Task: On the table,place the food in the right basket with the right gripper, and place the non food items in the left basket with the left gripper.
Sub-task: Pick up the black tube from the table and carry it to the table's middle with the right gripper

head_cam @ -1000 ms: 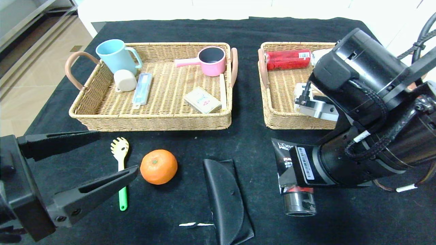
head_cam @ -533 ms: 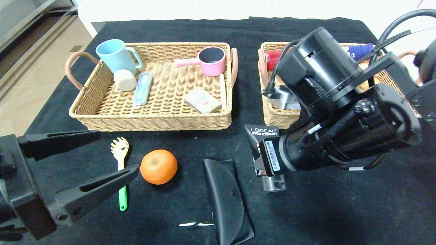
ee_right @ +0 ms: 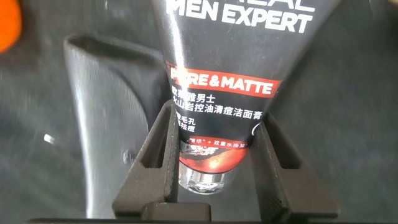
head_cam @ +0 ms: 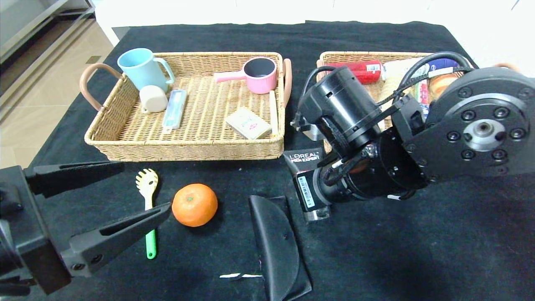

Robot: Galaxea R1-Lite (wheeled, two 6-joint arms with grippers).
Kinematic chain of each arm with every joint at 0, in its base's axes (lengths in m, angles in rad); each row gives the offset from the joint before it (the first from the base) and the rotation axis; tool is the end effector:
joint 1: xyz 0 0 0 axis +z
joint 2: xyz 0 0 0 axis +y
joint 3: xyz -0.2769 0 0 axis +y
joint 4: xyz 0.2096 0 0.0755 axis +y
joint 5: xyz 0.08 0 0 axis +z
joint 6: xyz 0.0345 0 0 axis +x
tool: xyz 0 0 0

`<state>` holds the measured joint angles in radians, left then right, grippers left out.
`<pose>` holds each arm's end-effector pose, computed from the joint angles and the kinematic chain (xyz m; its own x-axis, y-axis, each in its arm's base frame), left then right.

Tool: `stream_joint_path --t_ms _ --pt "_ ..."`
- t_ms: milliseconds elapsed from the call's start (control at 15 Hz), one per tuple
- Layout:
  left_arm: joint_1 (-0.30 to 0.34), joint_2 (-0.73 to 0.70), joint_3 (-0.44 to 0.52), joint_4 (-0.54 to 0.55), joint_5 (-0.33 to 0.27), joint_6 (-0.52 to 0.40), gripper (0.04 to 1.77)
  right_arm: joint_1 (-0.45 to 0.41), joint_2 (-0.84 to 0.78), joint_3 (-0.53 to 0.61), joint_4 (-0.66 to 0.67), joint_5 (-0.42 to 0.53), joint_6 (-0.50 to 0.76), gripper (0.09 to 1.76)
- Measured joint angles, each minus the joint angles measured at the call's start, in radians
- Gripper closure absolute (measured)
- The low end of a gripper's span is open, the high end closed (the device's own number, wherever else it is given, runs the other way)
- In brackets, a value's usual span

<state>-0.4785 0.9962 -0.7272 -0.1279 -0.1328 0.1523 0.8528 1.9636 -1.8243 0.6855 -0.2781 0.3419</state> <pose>0.1618 -0.0891 0.2335 0.8102 -0.5694 -0.1394 0.5851 0.8002 0.1318 0.2708 0.2957 0.2184 0.6361 0.3109 -0.7062 -0.4048 0.9136 0.0376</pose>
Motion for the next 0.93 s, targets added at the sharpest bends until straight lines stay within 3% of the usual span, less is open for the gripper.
stream_joint_path --t_ms 267,600,933 --pt "0.0 -0.003 -0.001 0.0 -0.001 0.0 0.09 0.001 0.033 -0.034 -0.019 -0.021 0.0 1.12" --pt "0.0 -0.001 0.002 0.0 -0.001 0.001 0.09 -0.005 0.051 -0.048 -0.024 -0.049 0.01 0.68" --pt "0.0 -0.001 0.003 0.0 -0.002 0.001 0.09 0.011 0.024 -0.05 -0.022 -0.048 0.013 0.43"
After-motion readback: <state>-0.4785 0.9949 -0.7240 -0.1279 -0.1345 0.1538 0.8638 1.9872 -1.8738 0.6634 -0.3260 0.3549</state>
